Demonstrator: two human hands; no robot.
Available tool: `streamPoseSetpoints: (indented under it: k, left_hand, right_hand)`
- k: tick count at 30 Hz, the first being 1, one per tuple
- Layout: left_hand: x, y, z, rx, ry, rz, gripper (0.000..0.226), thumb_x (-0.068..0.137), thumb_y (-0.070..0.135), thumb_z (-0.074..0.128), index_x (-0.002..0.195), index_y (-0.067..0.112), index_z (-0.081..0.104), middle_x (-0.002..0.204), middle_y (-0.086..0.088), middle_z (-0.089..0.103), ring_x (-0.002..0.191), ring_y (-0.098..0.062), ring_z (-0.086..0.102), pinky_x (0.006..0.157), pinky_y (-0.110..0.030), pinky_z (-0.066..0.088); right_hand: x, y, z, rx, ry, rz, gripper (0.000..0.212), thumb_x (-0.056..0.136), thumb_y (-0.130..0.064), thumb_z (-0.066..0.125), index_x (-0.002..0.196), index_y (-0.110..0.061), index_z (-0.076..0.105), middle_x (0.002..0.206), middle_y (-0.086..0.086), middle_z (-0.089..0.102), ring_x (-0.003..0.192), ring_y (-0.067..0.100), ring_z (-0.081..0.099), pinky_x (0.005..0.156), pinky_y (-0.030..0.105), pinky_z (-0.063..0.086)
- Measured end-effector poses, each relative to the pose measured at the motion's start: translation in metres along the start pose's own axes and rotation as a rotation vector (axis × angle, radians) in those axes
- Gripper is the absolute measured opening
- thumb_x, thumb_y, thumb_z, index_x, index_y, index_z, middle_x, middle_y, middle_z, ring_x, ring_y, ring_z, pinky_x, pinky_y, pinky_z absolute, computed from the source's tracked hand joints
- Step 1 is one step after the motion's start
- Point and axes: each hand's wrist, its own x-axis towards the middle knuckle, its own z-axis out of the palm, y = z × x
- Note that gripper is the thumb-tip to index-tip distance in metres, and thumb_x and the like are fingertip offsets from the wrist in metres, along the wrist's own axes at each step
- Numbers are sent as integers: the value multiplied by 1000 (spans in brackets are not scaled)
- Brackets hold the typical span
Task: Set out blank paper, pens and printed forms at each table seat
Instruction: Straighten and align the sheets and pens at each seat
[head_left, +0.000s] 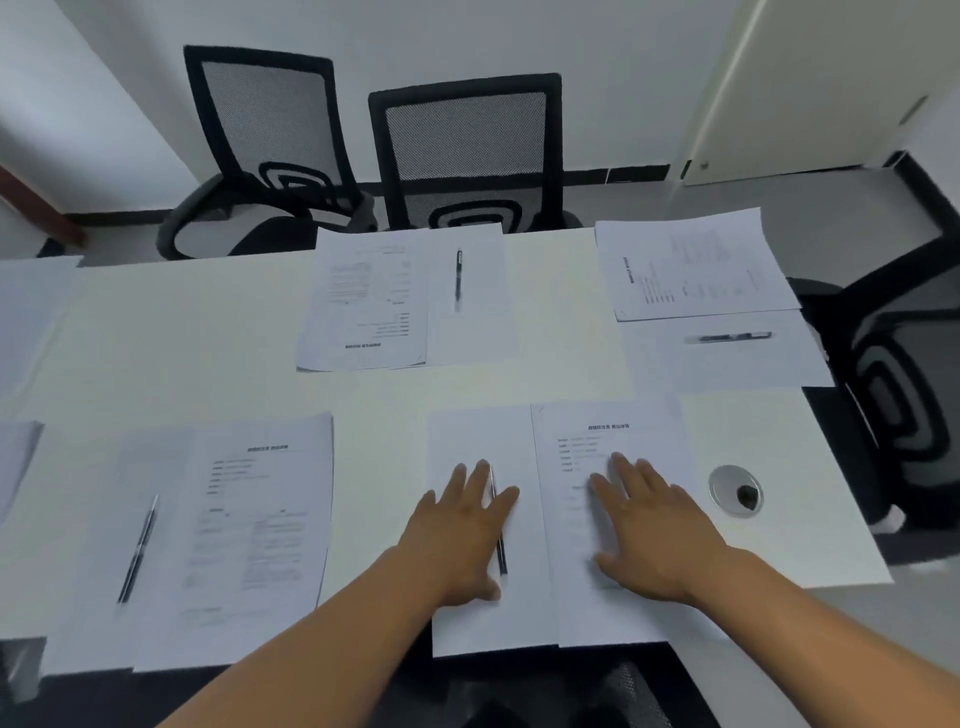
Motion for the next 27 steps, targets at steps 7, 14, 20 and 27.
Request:
streamPoseSetpoints:
  k: [7,14,20,27]
  left_hand:
    - [10,-2,20,-15,-9,-12,131,89,48,87,172,35,-14,176,-14,-35,165,-44,-24,136,-59,12]
    - [16,0,21,-25,34,-31,122,92,37,87,173,34,-5,180,-15,-25,167,-42,-16,127,-52,34]
    - [16,3,21,-32,48,-37,123,92,32,87,173,34,-5,180,-14,-25,168,-42,-15,123,-51,40]
    - [15,2,21,-49,68,-47,123,92,31,87,173,37,-5,180,-12,-25,168,-39,-16,120,-50,45]
  right_hand:
    - [15,5,25,-20,-20,-6,108,96,-71,52,169,-33,-18,172,9,-38,161,42,-27,130,62,9]
    - [23,5,35,36,-35,-15,107,98,-65,54,168,-35,-22,172,8,-39,162,40,-28,132,60,9]
    - [26,5,35,47,-41,-35,108,98,-65,55,168,-35,-23,171,8,-42,161,39,-30,132,61,7]
    - [33,-3,35,43,-37,-44,109,97,-64,55,168,-34,-23,170,9,-42,160,40,-31,131,64,7]
